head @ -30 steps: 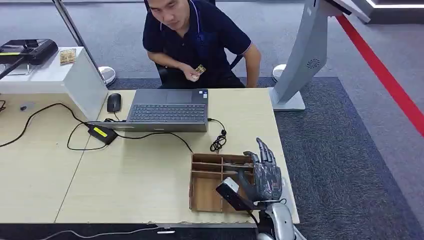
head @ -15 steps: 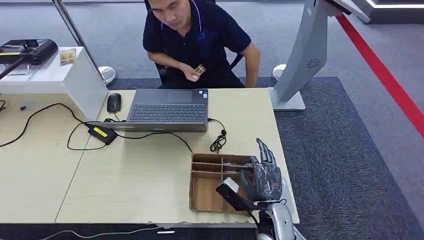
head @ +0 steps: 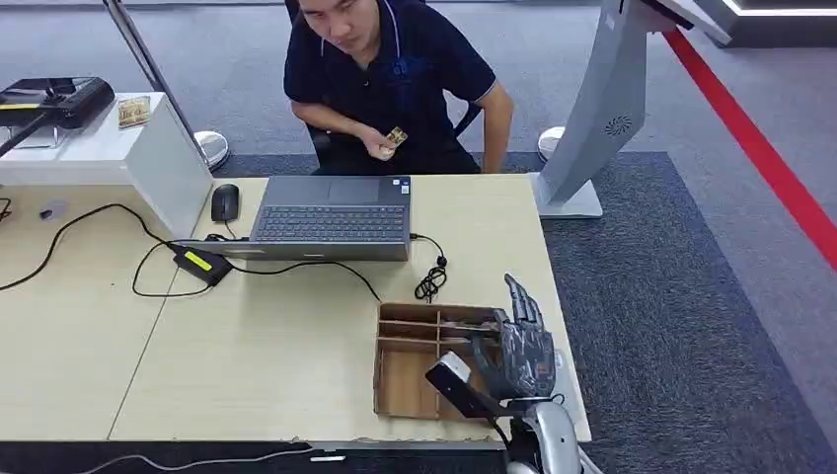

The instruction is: Pass the card to the sensor for recognition and then transmit it.

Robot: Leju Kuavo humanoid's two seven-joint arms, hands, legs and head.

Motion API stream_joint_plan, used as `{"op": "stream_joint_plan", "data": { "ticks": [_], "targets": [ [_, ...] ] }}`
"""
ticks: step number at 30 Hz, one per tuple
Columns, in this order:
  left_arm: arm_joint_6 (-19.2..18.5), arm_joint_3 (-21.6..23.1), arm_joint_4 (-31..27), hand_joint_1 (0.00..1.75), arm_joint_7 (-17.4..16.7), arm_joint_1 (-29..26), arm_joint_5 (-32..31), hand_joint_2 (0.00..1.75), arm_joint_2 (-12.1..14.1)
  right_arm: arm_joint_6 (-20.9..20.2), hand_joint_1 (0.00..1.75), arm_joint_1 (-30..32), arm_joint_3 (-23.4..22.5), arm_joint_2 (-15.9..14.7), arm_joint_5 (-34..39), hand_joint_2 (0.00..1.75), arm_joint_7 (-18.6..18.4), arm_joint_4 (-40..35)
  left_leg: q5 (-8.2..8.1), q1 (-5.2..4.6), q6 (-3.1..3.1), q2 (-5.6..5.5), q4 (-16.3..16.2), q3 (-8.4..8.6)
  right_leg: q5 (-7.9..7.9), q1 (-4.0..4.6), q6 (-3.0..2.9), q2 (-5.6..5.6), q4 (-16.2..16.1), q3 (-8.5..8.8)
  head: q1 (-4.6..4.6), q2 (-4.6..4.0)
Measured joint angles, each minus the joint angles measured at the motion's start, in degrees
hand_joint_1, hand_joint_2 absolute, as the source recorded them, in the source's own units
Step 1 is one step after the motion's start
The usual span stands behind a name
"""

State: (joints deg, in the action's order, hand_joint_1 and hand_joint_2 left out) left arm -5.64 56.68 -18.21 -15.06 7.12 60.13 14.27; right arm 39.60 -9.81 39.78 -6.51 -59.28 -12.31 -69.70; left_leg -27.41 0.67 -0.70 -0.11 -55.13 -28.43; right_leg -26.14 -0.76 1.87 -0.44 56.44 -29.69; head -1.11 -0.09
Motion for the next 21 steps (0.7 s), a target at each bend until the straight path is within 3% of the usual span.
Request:
{"op": "stream_joint_plan", "data": {
  "ticks": [6, 12, 15, 16, 18, 19, 21],
  "targets": [
    [0.0, 0.0, 0.0, 0.0, 0.0, 0.0, -0.13, 0.0, 0.0, 0.0, 1.03, 0.0, 0.04, 0.07, 0.0, 1.75, 0.22, 0.02, 0.0, 0.0, 0.0, 0.0, 0.0, 0.0, 0.0, 0.0, 0.0, 0.0, 0.0, 0.0, 0.0, 0.0],
    [0.0, 0.0, 0.0, 0.0, 0.0, 0.0, -0.13, 0.0, 0.0, 0.0, 0.96, -0.01, 0.07, 0.13, 0.13, 1.75, 0.39, 0.02, 0.0, 0.0, 0.0, 0.0, 0.0, 0.0, 0.0, 0.0, 0.0, 0.0, 0.0, 0.0, 0.0, 0.0],
    [-0.02, 0.0, 0.0, 0.0, 0.02, 0.0, -0.15, 0.0, 0.0, 0.0, 1.26, -0.04, 0.09, 0.2, 0.24, 1.75, 0.46, 0.02, 0.0, 0.0, 0.0, 0.0, 0.0, -0.01, 0.0, 0.0, 0.0, 0.0, 0.0, 0.0, 0.0, 0.0],
    [-0.07, 0.0, 0.0, 0.0, 0.04, 0.0, -0.15, 0.0, 0.0, 0.0, 1.48, -0.07, 0.11, 0.22, 0.24, 1.75, 0.48, 0.02, 0.0, 0.0, 0.0, 0.0, 0.0, -0.01, 0.0, 0.0, 0.0, 0.0, 0.0, 0.0, 0.0, 0.0],
    [-0.18, 0.0, 0.0, 0.0, 0.02, 0.0, -0.22, 0.0, 0.0, 0.0, 1.54, -0.13, 0.13, 0.37, 0.26, 1.75, 0.5, 0.04, 0.0, 0.0, 0.0, 0.0, 0.0, 0.0, 0.0, 0.0, 0.0, 0.0, 0.0, 0.0, 0.0, 0.0],
    [-0.2, 0.0, 0.0, 0.0, 0.02, 0.0, -0.24, 0.0, 0.0, 0.0, 1.71, -0.14, 0.15, 0.46, 0.26, 1.75, 0.5, 0.04, 0.0, 0.0, 0.0, 0.0, 0.0, 0.0, 0.0, 0.0, 0.0, 0.0, 0.0, 0.0, 0.0, 0.0],
    [-0.22, 0.0, 0.0, 0.0, 0.02, 0.0, -0.24, 0.0, 0.0, 0.0, 1.75, -0.14, 0.24, 0.48, 0.28, 1.75, 0.5, 0.04, 0.0, 0.0, 0.0, 0.0, 0.0, -0.01, 0.0, 0.0, 0.0, 0.0, 0.0, 0.0, 0.0, 0.0]
  ]
}}
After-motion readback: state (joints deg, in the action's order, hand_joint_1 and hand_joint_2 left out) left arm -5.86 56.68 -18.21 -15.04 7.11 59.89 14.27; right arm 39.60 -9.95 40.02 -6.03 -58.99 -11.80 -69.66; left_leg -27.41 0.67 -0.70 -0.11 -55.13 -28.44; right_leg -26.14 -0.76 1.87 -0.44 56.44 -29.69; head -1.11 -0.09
